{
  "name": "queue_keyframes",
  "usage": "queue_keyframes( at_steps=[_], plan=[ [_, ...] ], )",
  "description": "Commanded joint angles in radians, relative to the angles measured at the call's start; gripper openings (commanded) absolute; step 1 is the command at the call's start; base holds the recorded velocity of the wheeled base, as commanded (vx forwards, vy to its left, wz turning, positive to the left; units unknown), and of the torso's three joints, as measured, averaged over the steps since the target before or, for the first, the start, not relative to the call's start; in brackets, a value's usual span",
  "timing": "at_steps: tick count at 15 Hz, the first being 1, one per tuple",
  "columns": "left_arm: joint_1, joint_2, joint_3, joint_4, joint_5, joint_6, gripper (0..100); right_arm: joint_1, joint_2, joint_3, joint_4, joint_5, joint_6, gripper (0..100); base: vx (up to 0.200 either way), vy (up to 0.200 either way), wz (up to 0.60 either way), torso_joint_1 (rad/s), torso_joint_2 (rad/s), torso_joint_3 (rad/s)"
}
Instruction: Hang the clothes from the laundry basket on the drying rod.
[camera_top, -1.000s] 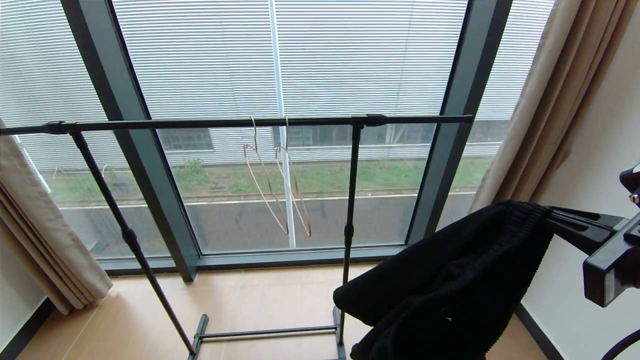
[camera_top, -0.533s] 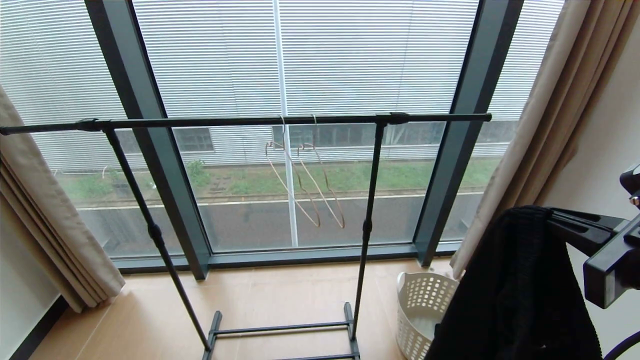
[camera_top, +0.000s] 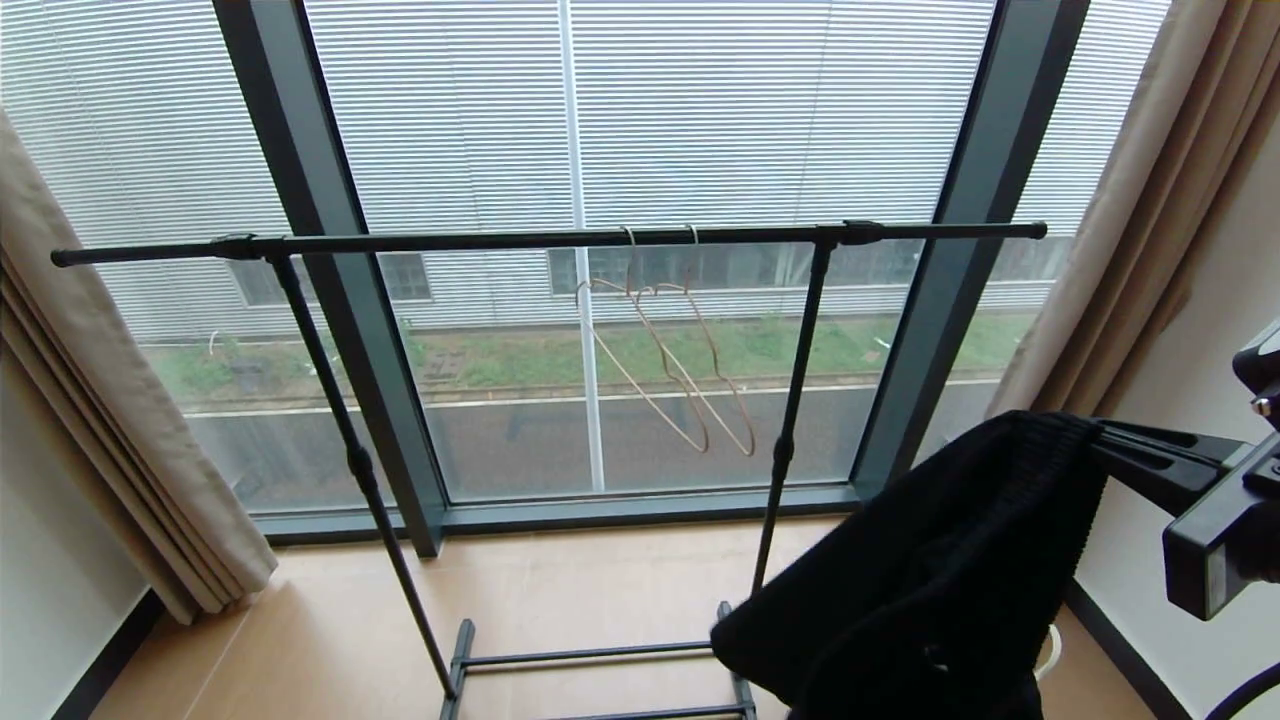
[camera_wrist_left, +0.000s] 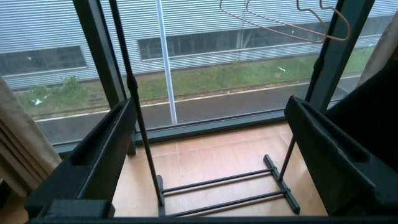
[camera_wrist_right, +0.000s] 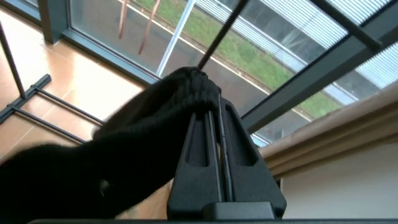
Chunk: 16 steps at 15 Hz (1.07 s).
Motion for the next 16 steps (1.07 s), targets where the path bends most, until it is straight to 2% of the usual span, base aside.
queue_keyframes(
  at_steps=[1, 6, 9, 10, 12, 13, 14, 15, 16],
  plan=[
    [-0.001, 0.000, 0.000, 0.000, 0.000, 0.000, 100, 0.001, 0.002, 0.000, -0.002, 0.000, -0.001, 0, 0.000, 0.000, 0.00, 0.000, 0.00, 0.000],
    [-0.001, 0.000, 0.000, 0.000, 0.000, 0.005, 100, 0.003, 0.013, 0.031, -0.008, 0.003, -0.001, 0, 0.000, 0.000, 0.00, 0.000, 0.00, 0.000],
    [-0.003, 0.047, 0.000, 0.003, -0.006, 0.037, 100, 0.017, 0.051, 0.089, -0.157, 0.031, -0.010, 0, 0.000, 0.000, 0.00, 0.000, 0.00, 0.000],
    [0.016, 0.135, 0.000, 0.006, 0.017, 0.069, 100, 0.020, 0.090, 0.097, -0.204, 0.039, -0.022, 0, 0.000, 0.000, 0.00, 0.000, 0.00, 0.000],
    [0.027, 0.271, 0.000, -0.005, 0.011, 0.126, 100, 0.020, 0.130, 0.086, -0.241, 0.037, -0.024, 0, 0.000, 0.000, 0.00, 0.000, 0.00, 0.000],
    [0.022, 0.401, -0.066, -0.020, -0.035, 0.127, 100, 0.020, 0.157, 0.059, -0.252, 0.037, -0.025, 0, 0.000, 0.000, 0.00, 0.000, 0.00, 0.000],
    [0.019, 0.589, -0.163, -0.060, -0.104, 0.060, 100, 0.018, 0.206, 0.003, -0.247, 0.039, -0.024, 0, 0.000, 0.000, 0.00, 0.000, 0.00, 0.000],
    [0.005, 0.704, -0.207, -0.100, -0.118, 0.009, 100, 0.015, 0.241, -0.030, -0.247, 0.037, -0.022, 0, 0.000, 0.000, 0.00, 0.000, 0.00, 0.000],
    [-0.078, 0.877, -0.255, -0.178, -0.115, -0.049, 100, 0.003, 0.298, -0.079, -0.246, 0.022, -0.013, 0, 0.000, 0.000, 0.00, 0.000, 0.00, 0.000]
  ],
)
